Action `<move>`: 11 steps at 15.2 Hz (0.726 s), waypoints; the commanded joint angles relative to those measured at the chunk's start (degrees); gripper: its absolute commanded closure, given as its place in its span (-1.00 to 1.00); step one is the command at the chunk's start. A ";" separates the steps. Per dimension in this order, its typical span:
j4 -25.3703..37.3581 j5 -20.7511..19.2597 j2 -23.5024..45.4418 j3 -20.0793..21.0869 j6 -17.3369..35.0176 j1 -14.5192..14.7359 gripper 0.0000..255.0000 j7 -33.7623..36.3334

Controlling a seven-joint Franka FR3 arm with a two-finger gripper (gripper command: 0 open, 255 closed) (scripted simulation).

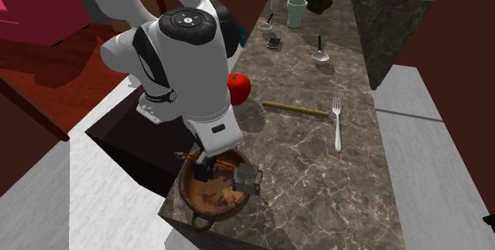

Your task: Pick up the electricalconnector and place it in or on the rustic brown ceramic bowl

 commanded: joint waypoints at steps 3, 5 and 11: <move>4.04 -0.51 -2.67 0.51 -6.66 0.07 -1.00 0.52; 4.03 -0.51 -2.68 0.52 -6.66 0.06 -1.00 0.52; 4.04 -0.51 -2.67 0.52 -6.66 0.06 -1.00 0.52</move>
